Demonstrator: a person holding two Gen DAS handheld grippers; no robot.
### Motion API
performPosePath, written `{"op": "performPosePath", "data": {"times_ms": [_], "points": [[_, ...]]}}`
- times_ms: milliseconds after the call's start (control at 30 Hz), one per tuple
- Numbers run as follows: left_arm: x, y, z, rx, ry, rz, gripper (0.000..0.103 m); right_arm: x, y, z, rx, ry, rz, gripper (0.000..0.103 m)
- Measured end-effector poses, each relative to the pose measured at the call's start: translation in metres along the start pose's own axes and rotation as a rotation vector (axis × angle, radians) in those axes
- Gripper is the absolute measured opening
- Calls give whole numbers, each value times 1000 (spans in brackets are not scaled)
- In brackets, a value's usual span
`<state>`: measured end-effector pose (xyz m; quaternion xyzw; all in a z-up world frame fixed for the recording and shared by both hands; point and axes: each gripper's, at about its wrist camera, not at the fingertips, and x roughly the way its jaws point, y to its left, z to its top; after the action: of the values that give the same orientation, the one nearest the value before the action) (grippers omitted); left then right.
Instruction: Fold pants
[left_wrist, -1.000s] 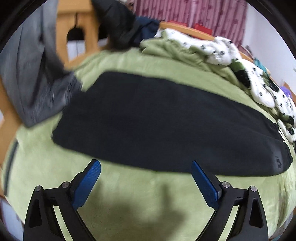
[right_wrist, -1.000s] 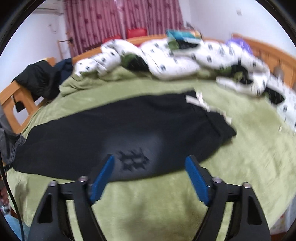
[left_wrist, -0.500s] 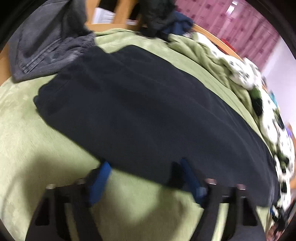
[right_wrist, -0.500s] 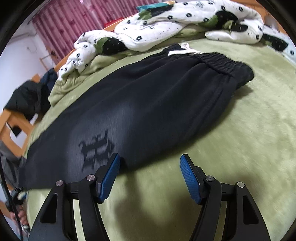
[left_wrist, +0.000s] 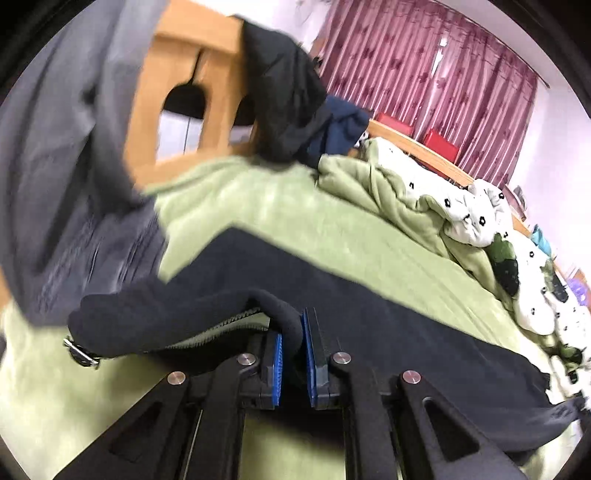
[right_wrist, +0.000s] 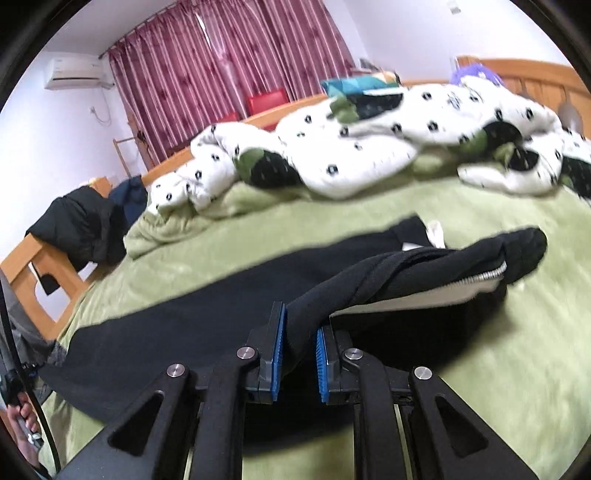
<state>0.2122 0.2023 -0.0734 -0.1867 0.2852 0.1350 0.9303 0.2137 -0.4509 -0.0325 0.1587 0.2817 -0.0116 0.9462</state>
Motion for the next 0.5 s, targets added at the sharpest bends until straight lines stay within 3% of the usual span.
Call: {"op": "performPosePath", "data": {"times_ms": [200, 400, 500], "points": [[63, -32, 26, 68, -34, 73, 10, 54, 11, 18, -22, -38, -28, 15], [125, -50, 6, 99, -39, 192, 10, 133, 14, 16, -25, 3, -100, 15], [135, -50, -2, 104, -49, 205, 10, 160, 10, 15, -11, 17, -143, 15]]}}
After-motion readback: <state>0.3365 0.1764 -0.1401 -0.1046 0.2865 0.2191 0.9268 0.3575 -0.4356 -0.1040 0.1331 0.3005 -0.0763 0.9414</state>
